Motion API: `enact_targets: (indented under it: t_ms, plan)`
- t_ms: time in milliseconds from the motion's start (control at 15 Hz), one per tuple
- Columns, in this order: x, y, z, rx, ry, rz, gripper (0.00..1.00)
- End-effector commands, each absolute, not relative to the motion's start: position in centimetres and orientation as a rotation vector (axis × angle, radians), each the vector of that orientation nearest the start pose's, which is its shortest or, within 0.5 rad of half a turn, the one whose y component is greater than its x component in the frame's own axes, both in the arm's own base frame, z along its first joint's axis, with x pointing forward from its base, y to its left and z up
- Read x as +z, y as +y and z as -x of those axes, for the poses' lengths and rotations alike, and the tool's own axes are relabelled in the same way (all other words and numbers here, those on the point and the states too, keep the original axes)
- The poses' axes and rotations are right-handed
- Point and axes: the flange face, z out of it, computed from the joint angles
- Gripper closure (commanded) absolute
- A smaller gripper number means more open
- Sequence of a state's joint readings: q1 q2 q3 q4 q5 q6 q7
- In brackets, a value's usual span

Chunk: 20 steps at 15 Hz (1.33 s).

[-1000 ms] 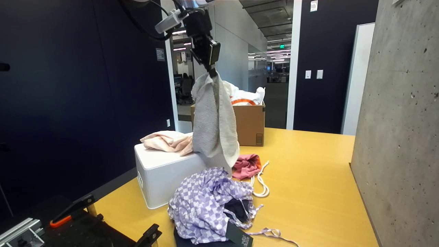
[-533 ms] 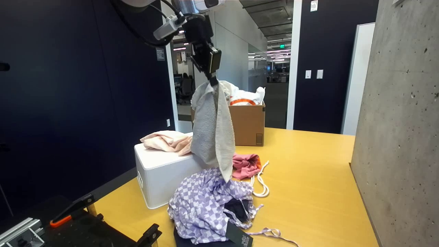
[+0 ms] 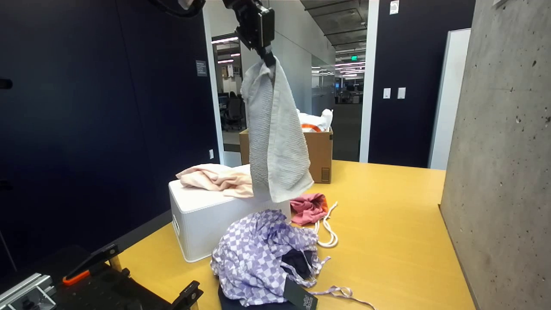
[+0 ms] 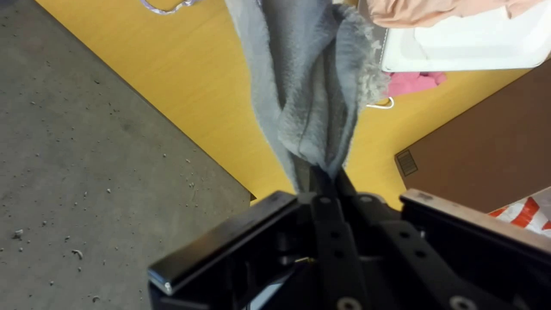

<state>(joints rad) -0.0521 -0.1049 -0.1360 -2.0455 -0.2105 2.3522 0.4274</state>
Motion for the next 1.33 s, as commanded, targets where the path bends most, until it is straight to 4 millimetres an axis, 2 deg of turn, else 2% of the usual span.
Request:
enact_targets:
  t_ms: [0, 200, 867, 1133, 1267]
  plan:
    - [51.7, -11.8, -55.4, -0.67, 0.811, 3.082, 0.99]
    - [48.6, -11.5, -56.8, -0.597, 0.804, 3.098, 0.99]
    - [38.4, -5.5, -60.6, -0.405, 0.604, 3.131, 0.99]
    - [32.7, -4.4, -61.1, -0.287, 0.543, 3.081, 0.99]
    - [29.6, -4.7, -60.9, -0.224, 0.538, 3.063, 0.99]
